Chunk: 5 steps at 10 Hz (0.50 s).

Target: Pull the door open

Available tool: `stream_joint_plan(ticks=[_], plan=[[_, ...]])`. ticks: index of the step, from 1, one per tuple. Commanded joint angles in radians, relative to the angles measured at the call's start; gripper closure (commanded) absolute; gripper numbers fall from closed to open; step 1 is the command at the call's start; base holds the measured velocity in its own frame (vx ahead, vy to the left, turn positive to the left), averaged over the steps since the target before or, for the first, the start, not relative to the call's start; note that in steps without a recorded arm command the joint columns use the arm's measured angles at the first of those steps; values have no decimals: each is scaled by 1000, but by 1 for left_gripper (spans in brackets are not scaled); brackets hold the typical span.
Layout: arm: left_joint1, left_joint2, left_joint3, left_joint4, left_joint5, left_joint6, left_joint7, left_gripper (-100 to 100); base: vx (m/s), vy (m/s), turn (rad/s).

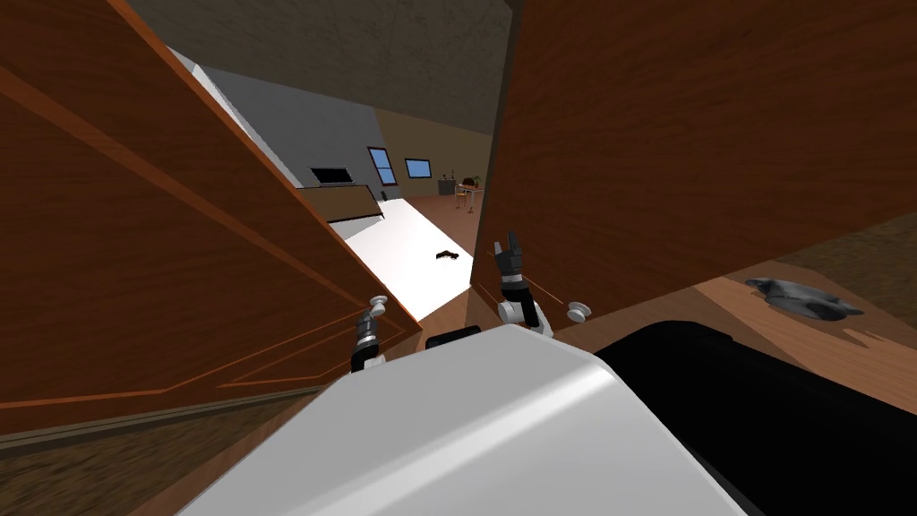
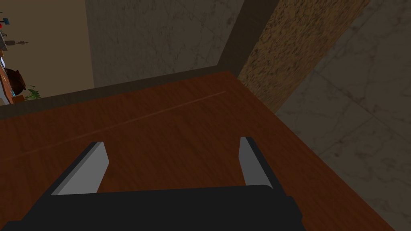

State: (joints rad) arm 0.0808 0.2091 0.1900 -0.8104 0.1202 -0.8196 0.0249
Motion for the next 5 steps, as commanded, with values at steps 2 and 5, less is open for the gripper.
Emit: stream_joint_plan(ticks=[2,5], plan=[[-18,-11,-35,16,11,-14,55,100,-24,3,-18],[-26,-2,-59,25,44,-16,137,100,-39,10,-21]])
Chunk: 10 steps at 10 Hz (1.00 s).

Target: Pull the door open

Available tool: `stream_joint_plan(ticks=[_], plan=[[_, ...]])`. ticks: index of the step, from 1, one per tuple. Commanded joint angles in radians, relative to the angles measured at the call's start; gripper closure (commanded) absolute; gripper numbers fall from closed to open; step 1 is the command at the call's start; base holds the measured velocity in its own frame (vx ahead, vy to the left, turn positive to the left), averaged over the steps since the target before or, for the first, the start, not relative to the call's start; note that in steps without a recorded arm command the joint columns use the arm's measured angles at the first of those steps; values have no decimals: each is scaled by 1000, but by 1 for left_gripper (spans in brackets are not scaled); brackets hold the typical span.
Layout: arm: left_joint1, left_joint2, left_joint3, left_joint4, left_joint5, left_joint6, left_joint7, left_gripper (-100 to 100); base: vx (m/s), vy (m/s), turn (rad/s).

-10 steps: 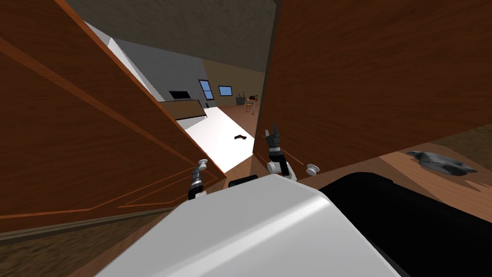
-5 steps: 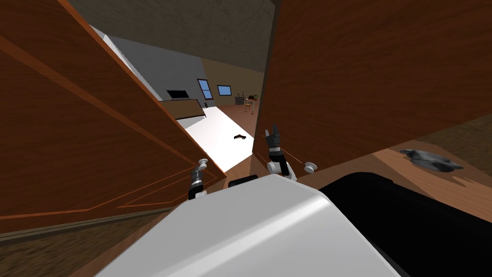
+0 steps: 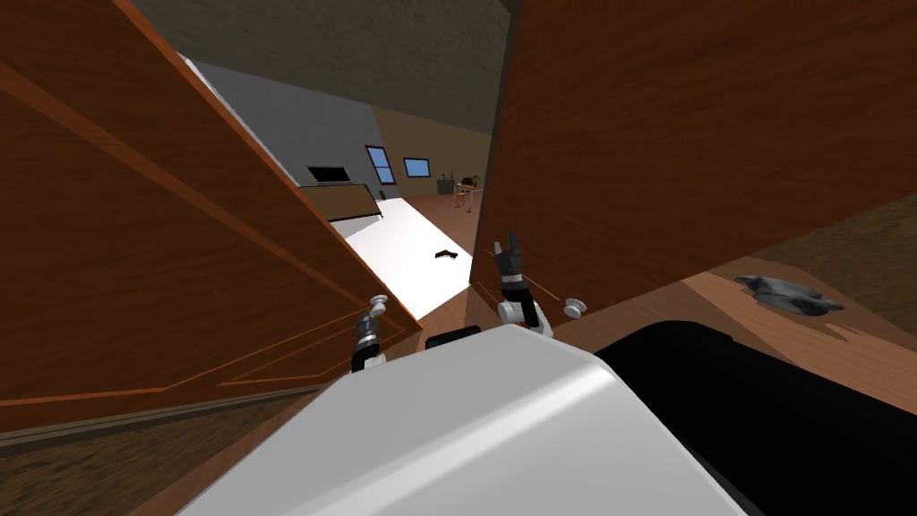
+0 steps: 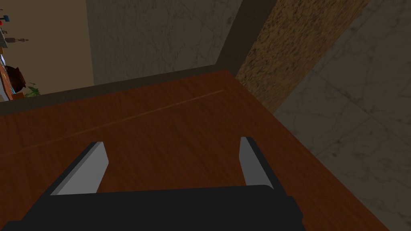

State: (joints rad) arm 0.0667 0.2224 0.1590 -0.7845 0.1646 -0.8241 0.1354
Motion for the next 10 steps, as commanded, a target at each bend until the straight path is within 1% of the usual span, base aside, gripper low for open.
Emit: stream_joint_plan(ticks=[1,2,3,4,6,7,8,9,10], plan=[[-12,-16,-28,-1,0,-11,28,100,-26,9,-43],[-16,-11,-39,3,16,-12,69,100,-37,1,-56],[-20,-7,-51,8,33,-13,95,100,-57,2,-28],[-20,-7,-51,8,33,-13,111,100,-41,8,1],[-28,2,-74,17,66,-14,179,100,-46,9,-29],[-28,2,-74,17,66,-14,194,100,-30,5,-19],[-32,6,-86,21,83,-15,228,100,-40,-2,-27],[-32,6,-86,21,83,-15,235,100,-36,-7,-26],[-21,24,-74,30,109,4,264,-100,-36,27,29]])
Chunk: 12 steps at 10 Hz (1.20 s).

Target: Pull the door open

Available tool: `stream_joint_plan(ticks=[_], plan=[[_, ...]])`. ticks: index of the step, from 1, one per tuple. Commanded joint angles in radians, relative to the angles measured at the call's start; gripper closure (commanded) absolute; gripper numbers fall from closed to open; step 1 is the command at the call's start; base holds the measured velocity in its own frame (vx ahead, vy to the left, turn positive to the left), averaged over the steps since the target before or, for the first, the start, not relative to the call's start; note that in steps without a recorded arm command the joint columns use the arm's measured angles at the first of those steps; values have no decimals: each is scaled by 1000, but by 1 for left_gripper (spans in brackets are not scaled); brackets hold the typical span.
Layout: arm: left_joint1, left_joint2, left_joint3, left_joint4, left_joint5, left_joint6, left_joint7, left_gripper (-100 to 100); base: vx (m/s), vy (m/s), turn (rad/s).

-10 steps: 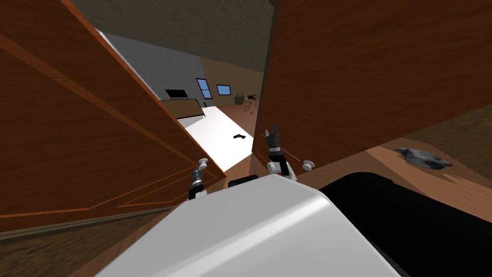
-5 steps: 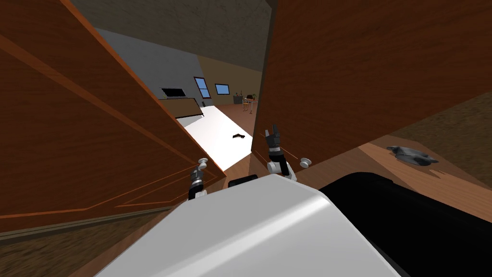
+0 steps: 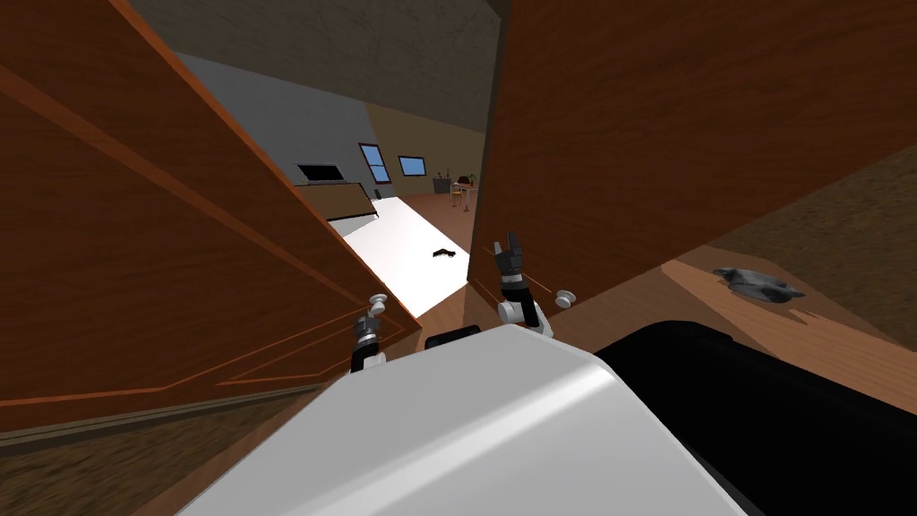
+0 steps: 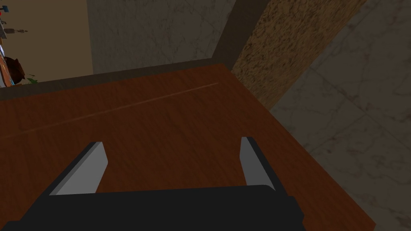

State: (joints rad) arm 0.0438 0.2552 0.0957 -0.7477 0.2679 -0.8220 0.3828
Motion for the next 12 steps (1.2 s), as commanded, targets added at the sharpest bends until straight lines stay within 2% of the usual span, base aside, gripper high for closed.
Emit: stream_joint_plan(ticks=[1,4,5,7,8,10,11,12], plan=[[2,-9,-17,-9,16,2,39,-100,-50,31,19],[0,-13,-39,-16,59,3,124,-100,-81,-6,-54],[0,-13,-39,-16,59,3,132,-100,-55,-37,-64],[-1,-16,-58,-22,95,3,201,-100,-47,-27,-27],[-1,-16,-58,-22,95,3,209,-100,-42,-8,-12],[-2,-20,-80,-29,135,4,275,-100,-65,7,-32],[-2,-20,-80,-29,135,4,290,-100,-57,9,-17],[-3,-22,-91,-33,156,4,326,-100,-56,16,-25]])
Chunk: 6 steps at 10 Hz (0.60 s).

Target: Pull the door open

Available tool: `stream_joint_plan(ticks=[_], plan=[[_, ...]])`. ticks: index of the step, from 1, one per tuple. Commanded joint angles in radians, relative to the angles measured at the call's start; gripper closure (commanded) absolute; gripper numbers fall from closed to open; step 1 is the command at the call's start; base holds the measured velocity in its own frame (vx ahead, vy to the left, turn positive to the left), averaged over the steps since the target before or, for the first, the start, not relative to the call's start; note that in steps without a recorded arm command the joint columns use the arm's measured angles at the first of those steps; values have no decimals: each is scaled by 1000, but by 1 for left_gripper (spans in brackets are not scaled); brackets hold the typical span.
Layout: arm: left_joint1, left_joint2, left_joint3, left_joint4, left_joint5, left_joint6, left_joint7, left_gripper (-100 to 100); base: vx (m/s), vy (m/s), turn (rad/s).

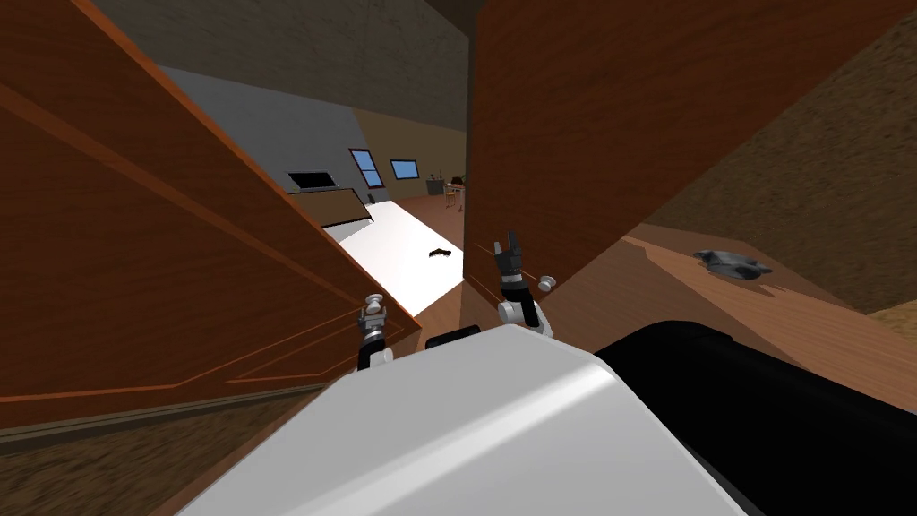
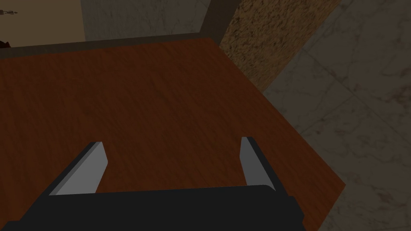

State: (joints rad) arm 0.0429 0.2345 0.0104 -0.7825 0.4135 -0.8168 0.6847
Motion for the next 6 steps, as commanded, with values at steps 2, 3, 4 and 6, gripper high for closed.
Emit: stream_joint_plan(ticks=[2,3,4,6], plan=[[-3,-3,-18,-2,32,-1,69,-100,-45,9,-23],[-4,-4,-30,-6,55,-1,96,-100,-75,8,-36],[-4,-4,-30,-6,55,-1,111,-100,-62,6,-19],[-5,-6,-42,-11,77,-1,152,-100,-52,-1,-21]])
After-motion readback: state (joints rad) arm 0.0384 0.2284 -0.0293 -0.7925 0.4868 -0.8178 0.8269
